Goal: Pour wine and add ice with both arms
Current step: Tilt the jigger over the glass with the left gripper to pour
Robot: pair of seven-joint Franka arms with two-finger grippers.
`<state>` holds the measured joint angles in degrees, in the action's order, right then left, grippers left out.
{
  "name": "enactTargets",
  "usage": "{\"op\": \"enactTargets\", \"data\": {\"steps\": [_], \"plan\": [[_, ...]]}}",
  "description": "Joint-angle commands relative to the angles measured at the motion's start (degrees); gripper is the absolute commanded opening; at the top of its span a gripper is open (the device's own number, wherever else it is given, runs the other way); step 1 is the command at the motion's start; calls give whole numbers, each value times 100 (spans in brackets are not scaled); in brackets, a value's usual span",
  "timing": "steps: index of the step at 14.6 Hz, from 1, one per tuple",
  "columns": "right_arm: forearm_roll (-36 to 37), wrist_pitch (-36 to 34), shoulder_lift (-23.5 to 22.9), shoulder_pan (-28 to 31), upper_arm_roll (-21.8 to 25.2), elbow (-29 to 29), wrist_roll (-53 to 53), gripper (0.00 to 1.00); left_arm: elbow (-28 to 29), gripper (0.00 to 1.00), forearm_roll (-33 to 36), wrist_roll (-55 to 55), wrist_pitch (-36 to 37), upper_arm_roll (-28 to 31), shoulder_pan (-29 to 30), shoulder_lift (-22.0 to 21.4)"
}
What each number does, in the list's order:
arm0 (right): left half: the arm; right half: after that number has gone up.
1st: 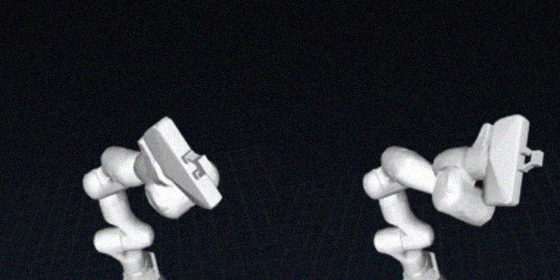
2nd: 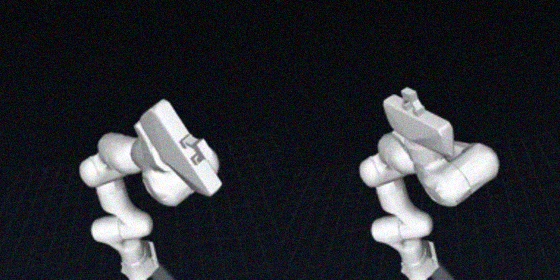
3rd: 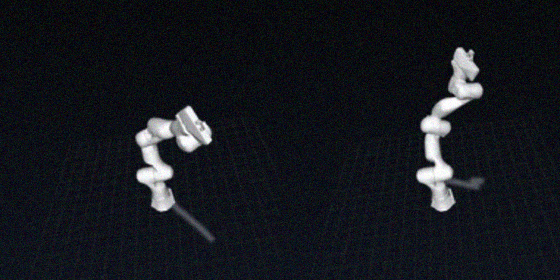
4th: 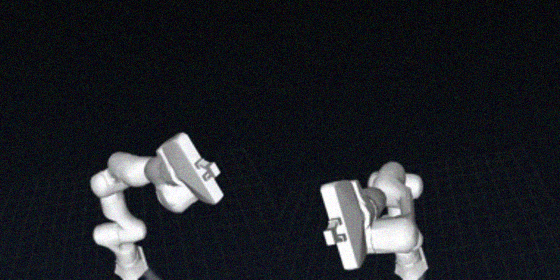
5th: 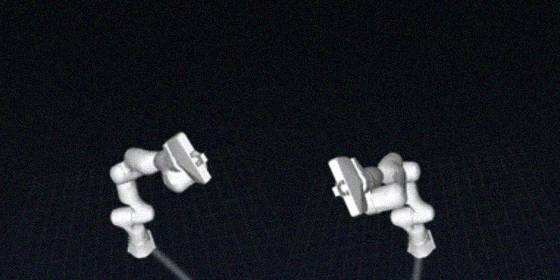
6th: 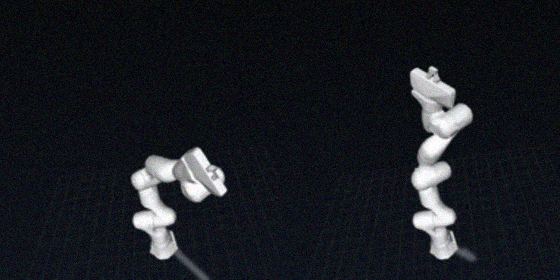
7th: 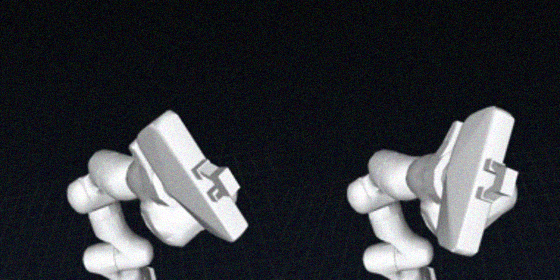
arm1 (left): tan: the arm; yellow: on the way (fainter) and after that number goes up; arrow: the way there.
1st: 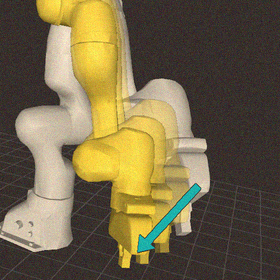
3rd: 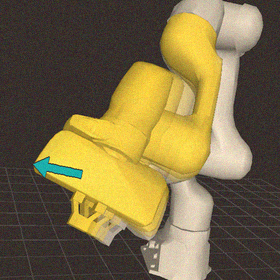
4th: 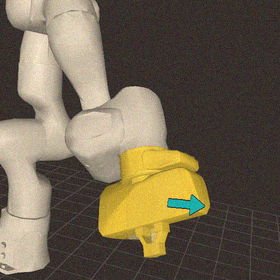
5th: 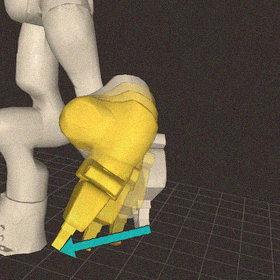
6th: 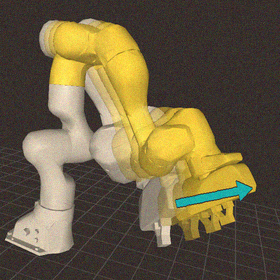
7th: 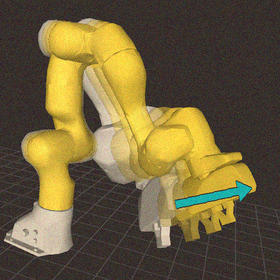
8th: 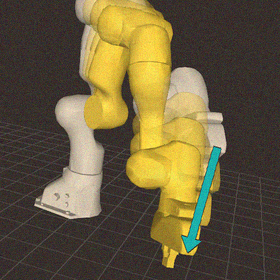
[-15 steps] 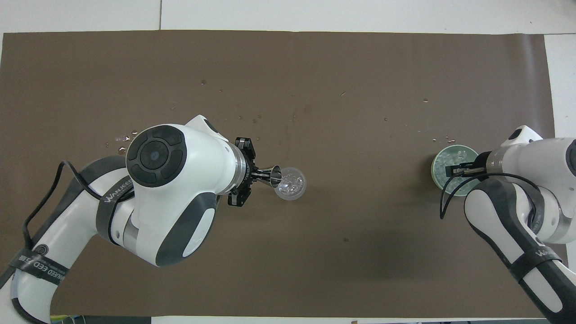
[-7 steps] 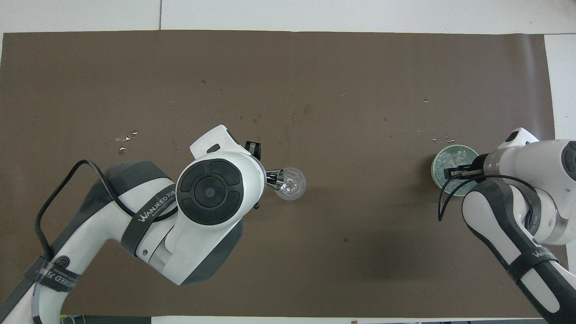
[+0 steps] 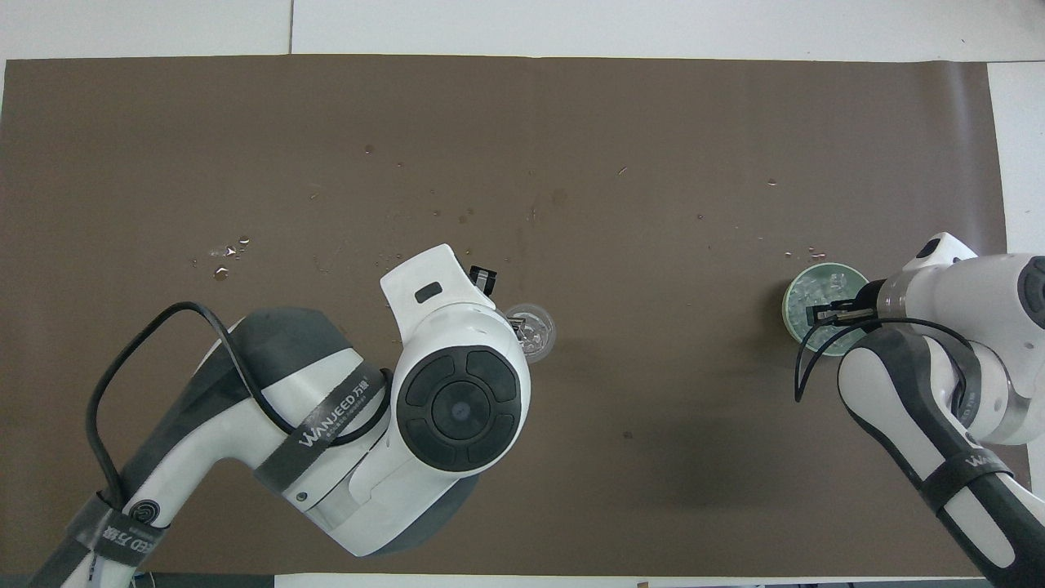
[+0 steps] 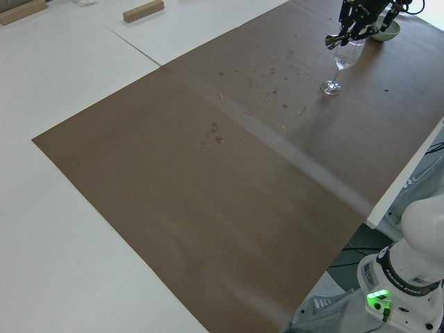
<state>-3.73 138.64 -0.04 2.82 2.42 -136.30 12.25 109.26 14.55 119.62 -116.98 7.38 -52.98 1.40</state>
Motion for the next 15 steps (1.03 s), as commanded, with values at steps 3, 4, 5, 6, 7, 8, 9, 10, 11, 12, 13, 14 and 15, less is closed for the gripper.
{"op": "enactTargets", "data": {"steps": [3, 4, 5, 6, 7, 8, 9, 10, 11, 12, 13, 14, 15], "plan": [[-128, 137, 39, 26, -31, -89, 85, 43, -10, 0, 610, 237, 210, 27, -186, -113], [-128, 137, 39, 26, -31, -81, 85, 40, 16, 0, 654, 306, 219, 27, -247, -139], [-128, 137, 39, 26, -31, -81, 85, 39, 51, 0, 793, 351, 228, 27, -300, -157], [-128, 137, 39, 26, -31, -81, 85, 36, 52, 0, 899, 368, 237, 18, -309, -157], [-128, 137, 39, 17, -31, -81, 85, 33, 43, 0, 918, 377, 228, 1, -309, -157], [-128, 128, 39, 9, -31, -81, 85, 30, 17, 0, 927, 404, 237, 9, -309, -149], [-128, 128, 39, 8, -31, -81, 85, 25, 8, 0, 927, 412, 237, 1, -309, -148], [-128, 128, 39, 8, -31, -81, 85, 19, -1, 0, 918, 447, 211, 1, -300, -140], [-128, 128, 39, 8, -31, -81, 85, 13, -44, 0, 883, 483, 158, 1, -239, -105], [-128, 120, 39, 8, -31, -72, 85, 6, -141, 0, 857, 483, 158, 9, -178, -78], [-128, 102, 30, 8, -31, -54, 85, 1, -159, 0, 830, 457, 158, 9, -108, -69], [-128, 67, 30, 0, -31, -19, 85, 0, -168, 0, 595, 422, 140, 18, -46, -61], [-128, 14, 21, -9, -39, 24, 85, 0, -168, 0, 279, 369, 79, 18, 68, -34]]}}
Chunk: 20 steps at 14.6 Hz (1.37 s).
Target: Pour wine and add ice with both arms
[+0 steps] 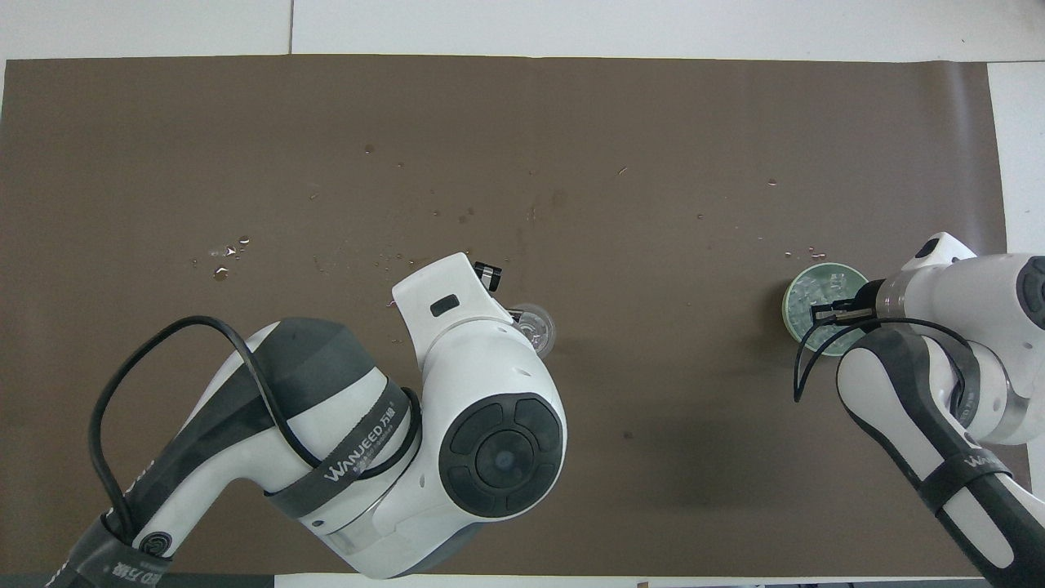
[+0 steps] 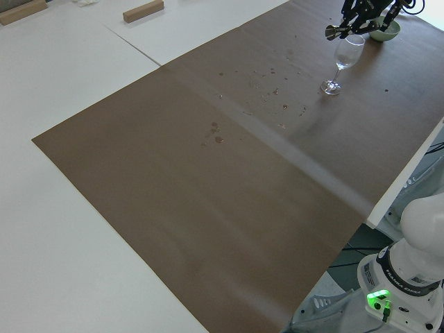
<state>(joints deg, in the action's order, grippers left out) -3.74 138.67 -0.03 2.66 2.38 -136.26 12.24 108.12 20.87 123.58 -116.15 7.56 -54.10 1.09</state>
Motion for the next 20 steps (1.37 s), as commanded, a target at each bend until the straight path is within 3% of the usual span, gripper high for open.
{"op": "enactTargets", "data": {"steps": [1, 3, 6, 10, 17, 20], "plan": [[-127, -128, 20, -46, -36, 143, 76, 0, -89, 0, -504, -36, -83, 0, 302, 57], [-127, -812, 47, -169, -36, 599, -54, 0, -98, 0, -925, -158, -267, 0, 575, 58], [-127, -1815, 73, -546, -36, 1389, -695, 0, -282, 0, -2197, -1219, -268, 8, 1294, 58], [-127, -2457, 30, -1503, -36, 2268, -2248, 0, -240, 0, -3946, -2538, -181, 52, 2366, 14], [-179, -2608, -225, -3437, -36, 3438, -4868, 0, 875, 0, -7048, -5225, -172, 52, 4360, -206], [-197, -2346, -243, -3895, -36, 3440, -5442, 0, 895, 0, -8009, -6633, 713, 52, 5301, 275]]}}
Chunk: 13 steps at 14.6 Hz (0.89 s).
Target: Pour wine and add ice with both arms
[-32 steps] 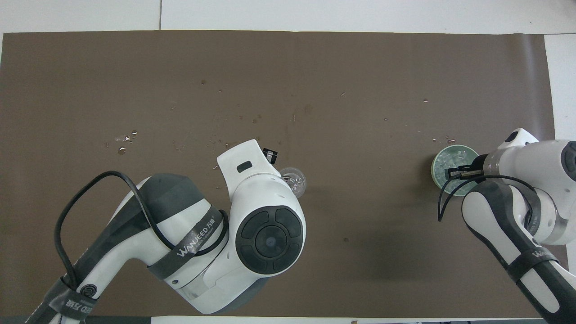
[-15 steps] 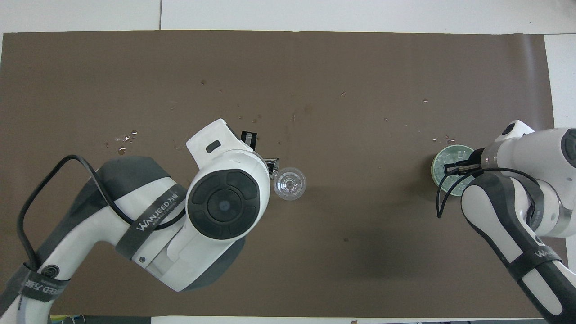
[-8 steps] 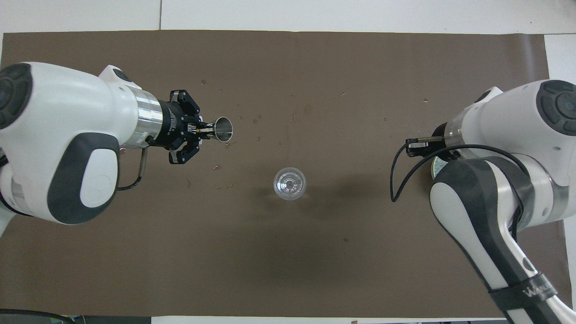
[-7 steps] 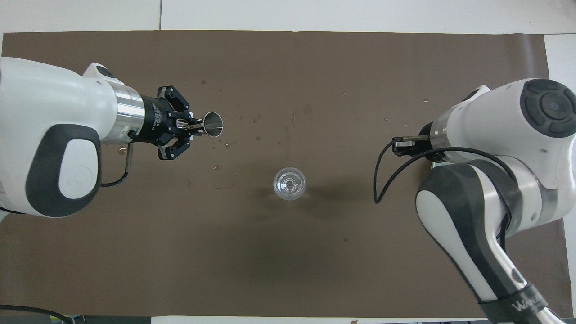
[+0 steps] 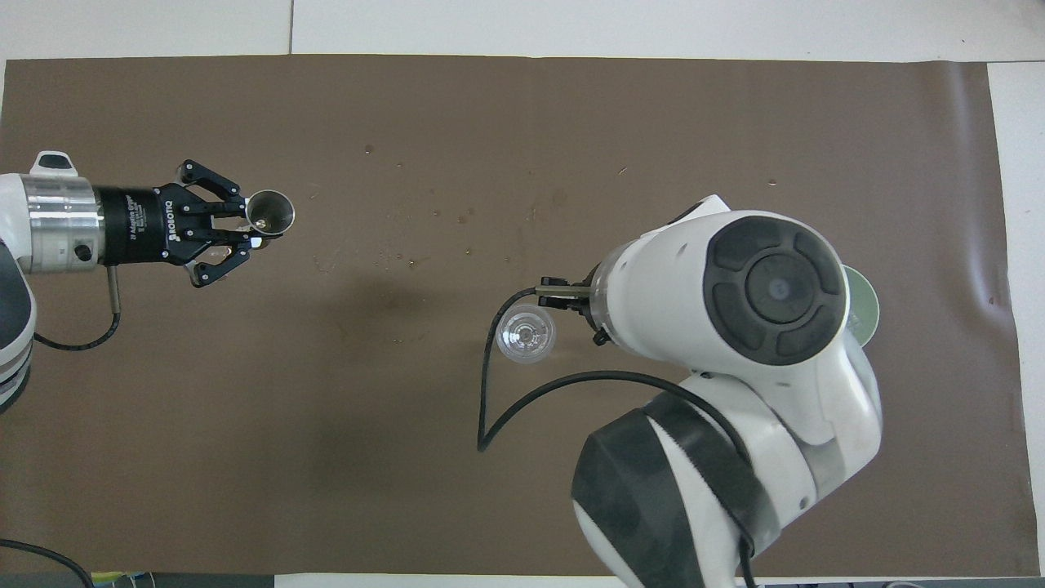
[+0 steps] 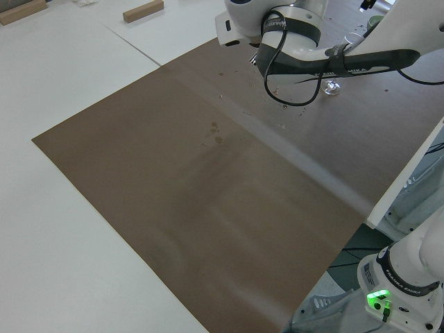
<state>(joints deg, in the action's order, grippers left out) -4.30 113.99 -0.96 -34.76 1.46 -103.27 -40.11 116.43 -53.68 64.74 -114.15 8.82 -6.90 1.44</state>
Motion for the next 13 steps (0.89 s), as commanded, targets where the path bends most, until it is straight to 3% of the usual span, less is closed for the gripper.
{"op": "enactTargets", "data": {"steps": [1, 5, 12, 13], "plan": [[-150, 176, -159, -189, 47, 123, -208, 0, 73, 0, -817, -935, 734, -73, 836, 400], [-159, 439, -168, -566, 47, -201, -444, 2, -269, 0, -1364, -2540, 2000, -73, 1778, 1498], [-159, 493, -159, -594, 38, -334, -472, 14, -533, 0, -1970, -2747, 2336, -99, 2526, 2378], [-159, 615, -159, -594, 47, -369, -480, 20, -603, 0, -2014, -2756, 2354, -99, 2570, 2527]]}}
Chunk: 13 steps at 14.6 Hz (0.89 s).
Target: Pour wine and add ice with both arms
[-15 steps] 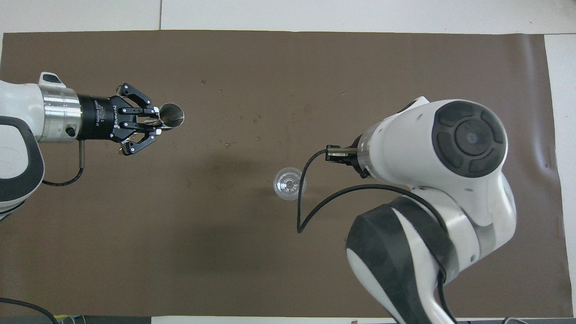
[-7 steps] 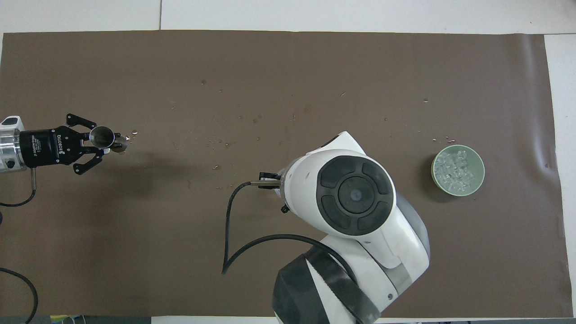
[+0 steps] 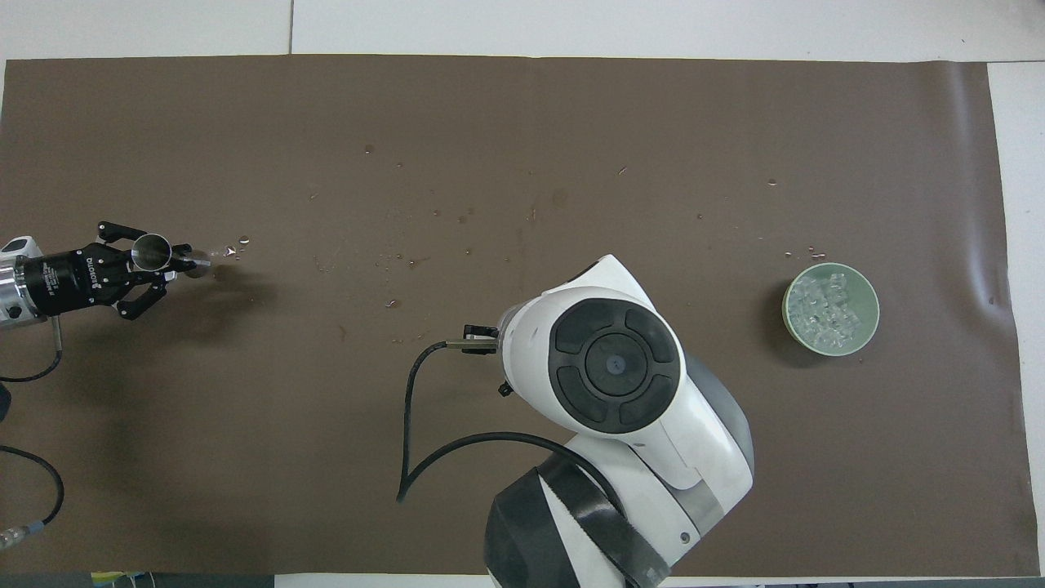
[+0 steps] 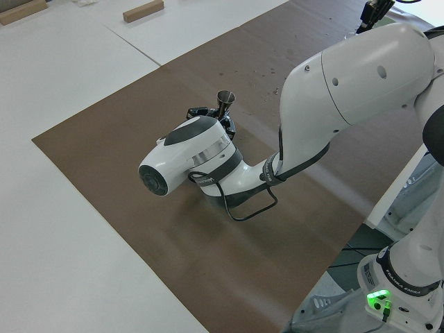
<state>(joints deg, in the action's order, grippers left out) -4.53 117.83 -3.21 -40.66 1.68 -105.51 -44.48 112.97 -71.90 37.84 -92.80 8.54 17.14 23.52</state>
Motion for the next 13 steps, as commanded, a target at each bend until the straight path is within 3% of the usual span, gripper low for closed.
{"op": "enactTargets", "data": {"steps": [1, 7, 8, 9, 13], "plan": [[-135, 327, 92, -4, 16, -241, -43, 30, -336, 0, -211, -74, 236, -72, 211, 398], [-118, 206, 84, 58, 25, -190, -25, 72, -205, 0, -536, -198, 158, -45, 273, 584], [-40, 101, 84, 75, 43, -120, -8, 83, -144, 0, -536, -198, 105, -45, 264, 583], [-21, -74, 101, 162, 51, -24, 45, 100, -117, 0, -527, -198, 96, -45, 272, 566], [-12, -847, 505, 960, 60, 57, 605, 100, 6, 0, -501, -198, 96, -28, 281, 540]]}}
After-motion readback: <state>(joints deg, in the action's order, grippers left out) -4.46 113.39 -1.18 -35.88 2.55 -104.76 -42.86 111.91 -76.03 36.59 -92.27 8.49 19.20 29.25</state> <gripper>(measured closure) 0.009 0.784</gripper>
